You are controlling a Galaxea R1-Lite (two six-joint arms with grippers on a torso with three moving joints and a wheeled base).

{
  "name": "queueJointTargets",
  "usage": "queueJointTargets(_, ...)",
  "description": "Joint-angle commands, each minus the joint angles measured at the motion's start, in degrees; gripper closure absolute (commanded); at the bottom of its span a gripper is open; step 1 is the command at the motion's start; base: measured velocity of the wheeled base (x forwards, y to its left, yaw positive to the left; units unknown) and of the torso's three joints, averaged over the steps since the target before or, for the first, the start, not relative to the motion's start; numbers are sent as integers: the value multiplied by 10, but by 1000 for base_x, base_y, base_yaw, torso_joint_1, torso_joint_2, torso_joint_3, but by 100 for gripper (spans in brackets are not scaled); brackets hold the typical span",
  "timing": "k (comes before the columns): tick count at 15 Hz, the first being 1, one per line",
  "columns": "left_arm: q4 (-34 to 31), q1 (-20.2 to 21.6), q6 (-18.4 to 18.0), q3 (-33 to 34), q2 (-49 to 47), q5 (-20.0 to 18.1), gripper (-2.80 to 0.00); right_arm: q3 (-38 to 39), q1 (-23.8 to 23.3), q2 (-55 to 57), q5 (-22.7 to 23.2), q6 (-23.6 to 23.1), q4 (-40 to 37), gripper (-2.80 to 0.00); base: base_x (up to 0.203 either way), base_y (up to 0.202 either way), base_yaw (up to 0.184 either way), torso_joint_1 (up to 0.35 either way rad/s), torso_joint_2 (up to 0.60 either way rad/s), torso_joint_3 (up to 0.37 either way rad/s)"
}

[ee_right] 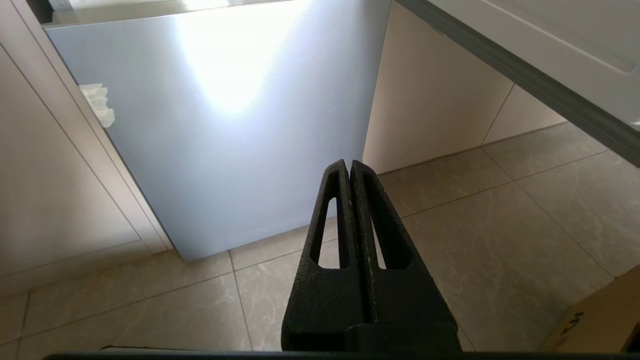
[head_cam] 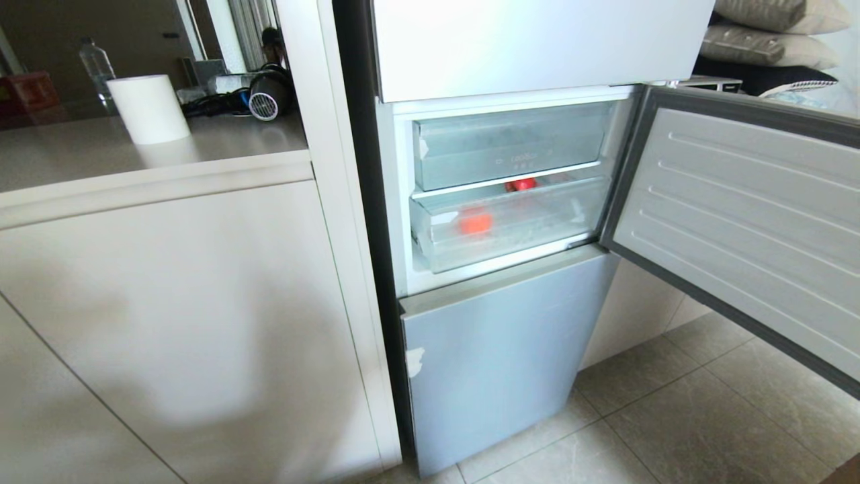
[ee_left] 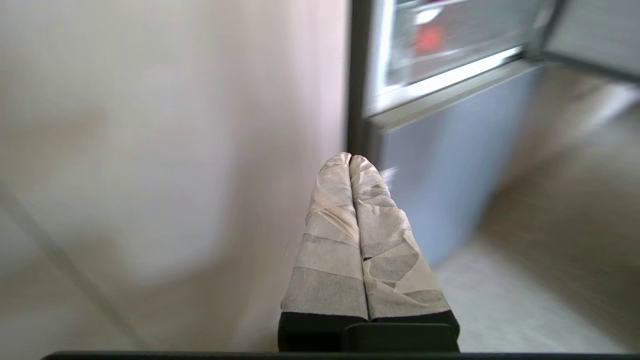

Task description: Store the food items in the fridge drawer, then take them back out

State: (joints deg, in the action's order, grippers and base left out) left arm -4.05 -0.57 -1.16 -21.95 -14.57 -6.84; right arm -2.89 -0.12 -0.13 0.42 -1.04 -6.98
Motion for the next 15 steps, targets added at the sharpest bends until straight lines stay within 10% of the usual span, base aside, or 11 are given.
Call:
queueJointTargets(1,4,-8,9,-57,-160,-41,0,0,0,1,0,0,0,0,0,0,0,0,0,0)
queueJointTargets(7,180,-112,41,-154,-621,-148,0,0,0,1,0,0,0,0,0,0,0,0,0,0)
queueJointTargets(15,426,-321,49,-336,-946,113,0,0,0,1,0,0,0,0,0,0,0,0,0,0)
